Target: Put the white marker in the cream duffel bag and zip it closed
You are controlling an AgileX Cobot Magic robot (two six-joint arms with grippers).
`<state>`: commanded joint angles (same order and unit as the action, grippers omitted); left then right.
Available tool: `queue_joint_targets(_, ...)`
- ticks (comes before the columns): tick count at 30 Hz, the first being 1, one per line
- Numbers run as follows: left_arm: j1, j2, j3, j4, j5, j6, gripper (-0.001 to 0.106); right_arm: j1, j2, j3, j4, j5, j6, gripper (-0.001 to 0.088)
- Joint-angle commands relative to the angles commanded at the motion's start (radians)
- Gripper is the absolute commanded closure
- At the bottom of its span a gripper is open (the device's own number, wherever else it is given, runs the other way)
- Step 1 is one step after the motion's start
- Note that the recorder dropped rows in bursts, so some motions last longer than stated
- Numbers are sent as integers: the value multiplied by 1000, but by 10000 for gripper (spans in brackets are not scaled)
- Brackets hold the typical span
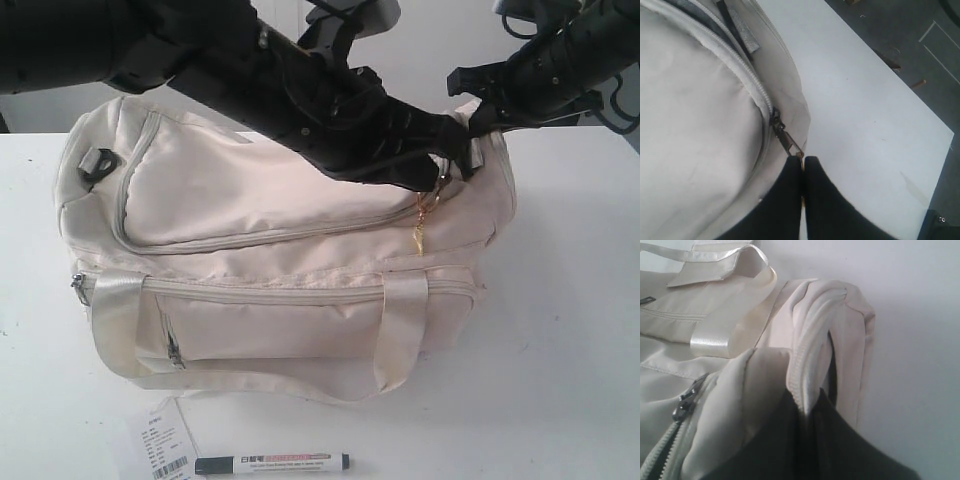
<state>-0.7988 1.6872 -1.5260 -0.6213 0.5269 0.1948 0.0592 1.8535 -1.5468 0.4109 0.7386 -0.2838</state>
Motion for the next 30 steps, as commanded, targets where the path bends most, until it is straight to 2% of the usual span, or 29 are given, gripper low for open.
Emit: queue_joint_targets(30,0,0,0,107,100,-27,1053,0,0,0,0,2,0,868)
